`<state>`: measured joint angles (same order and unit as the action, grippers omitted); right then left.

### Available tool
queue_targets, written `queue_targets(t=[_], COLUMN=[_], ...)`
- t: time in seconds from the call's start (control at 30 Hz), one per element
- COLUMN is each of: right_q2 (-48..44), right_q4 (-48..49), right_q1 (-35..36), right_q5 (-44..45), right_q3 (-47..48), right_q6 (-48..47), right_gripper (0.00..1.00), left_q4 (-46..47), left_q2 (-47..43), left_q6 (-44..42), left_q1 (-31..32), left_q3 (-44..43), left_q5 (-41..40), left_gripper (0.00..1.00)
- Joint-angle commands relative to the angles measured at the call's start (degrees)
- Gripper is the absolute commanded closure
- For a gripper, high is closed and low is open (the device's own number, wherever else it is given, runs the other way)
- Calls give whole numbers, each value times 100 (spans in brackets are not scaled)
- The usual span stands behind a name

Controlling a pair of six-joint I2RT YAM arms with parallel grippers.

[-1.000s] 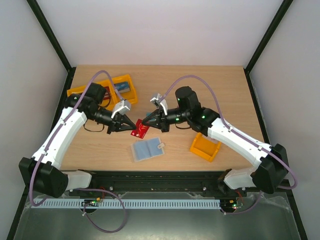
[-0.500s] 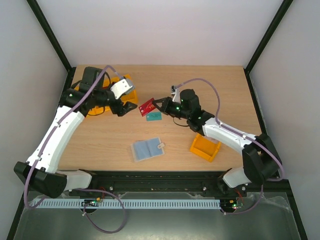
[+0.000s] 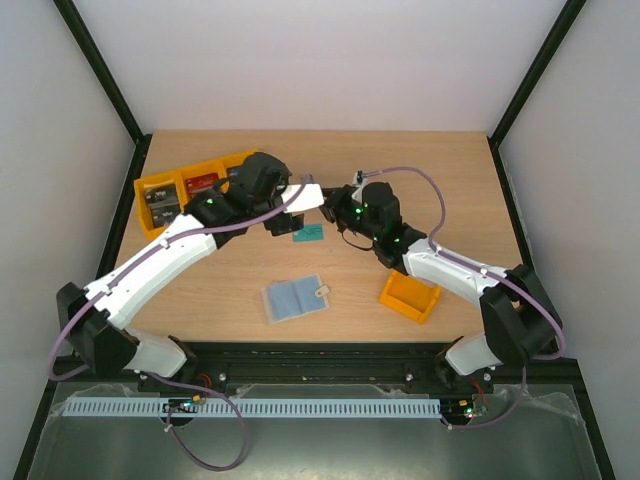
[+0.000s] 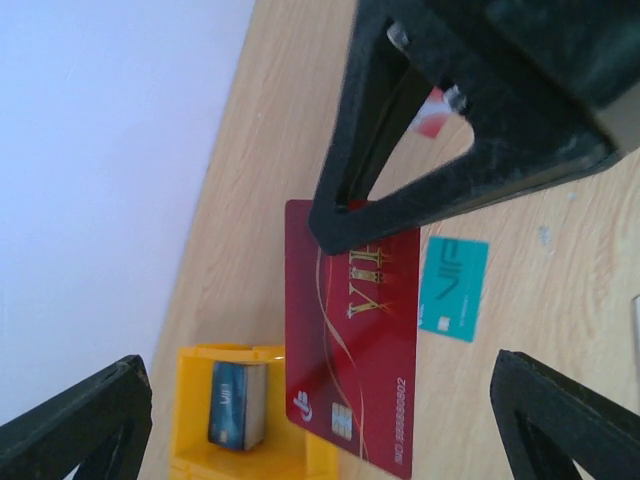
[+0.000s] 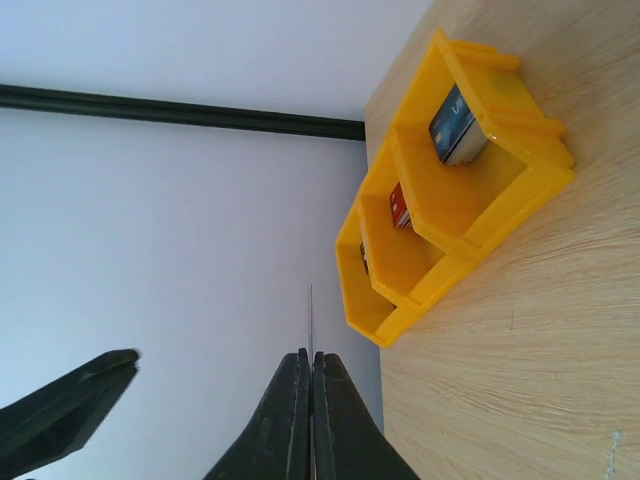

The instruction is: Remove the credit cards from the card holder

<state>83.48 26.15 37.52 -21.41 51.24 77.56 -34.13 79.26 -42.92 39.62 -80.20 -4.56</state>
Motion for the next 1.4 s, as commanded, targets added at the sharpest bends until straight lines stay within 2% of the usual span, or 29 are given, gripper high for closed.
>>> queue_targets(t=[0.0,0.23,0.27,0.33,0.4,0.5,0.57,0.8,0.83,0.87,0.93,1.07,1.23,1.37], right_q2=[-187,-184,-85,-53,-36,-34,-30,86,84,70,6,-370,-1024,-1308], right_q4=[305,450,456,533,595,625,636,918,949,934,776,-115,-1329,-1740], right_q1=[45,70,102,107,107,107,107,107,107,95,16,-376,-762,-1117], right_q5=[202,219,124,90,78,84,72,-105,-98,-67,-24,240,725,736], right_q3=[-85,-171,-114,-129,-132,-143,-153,-239,-263,-279,-269,-180,74,163], right_q6=[329,489,500,568,601,618,624,860,872,848,688,-150,-1475,-2106], right_gripper=[98,98,98,98,98,98,98,98,95,81,41,2,1,1], left_q4=[594,686,940,1068,1121,1128,1130,1204,1204,1184,1078,801,761,913], left_q2=[160,284,407,497,555,572,564,586,586,580,561,567,906,1493], left_q6=[-665,-736,-744,-759,-749,-716,-714,-631,-600,-569,-537,-585,-1208,-1469], left_q1=[90,90,90,90,90,90,90,28,-5,-45,-151,-861,-2284,-3255], left_q3=[252,578,595,579,539,545,592,694,684,674,663,707,672,289], left_q5=[-709,-271,-407,-468,-446,-423,-463,-604,-593,-558,-459,-94,122,16], left_gripper=[9,16,28,38,53,81,95,98,98,98,98,98,98,98])
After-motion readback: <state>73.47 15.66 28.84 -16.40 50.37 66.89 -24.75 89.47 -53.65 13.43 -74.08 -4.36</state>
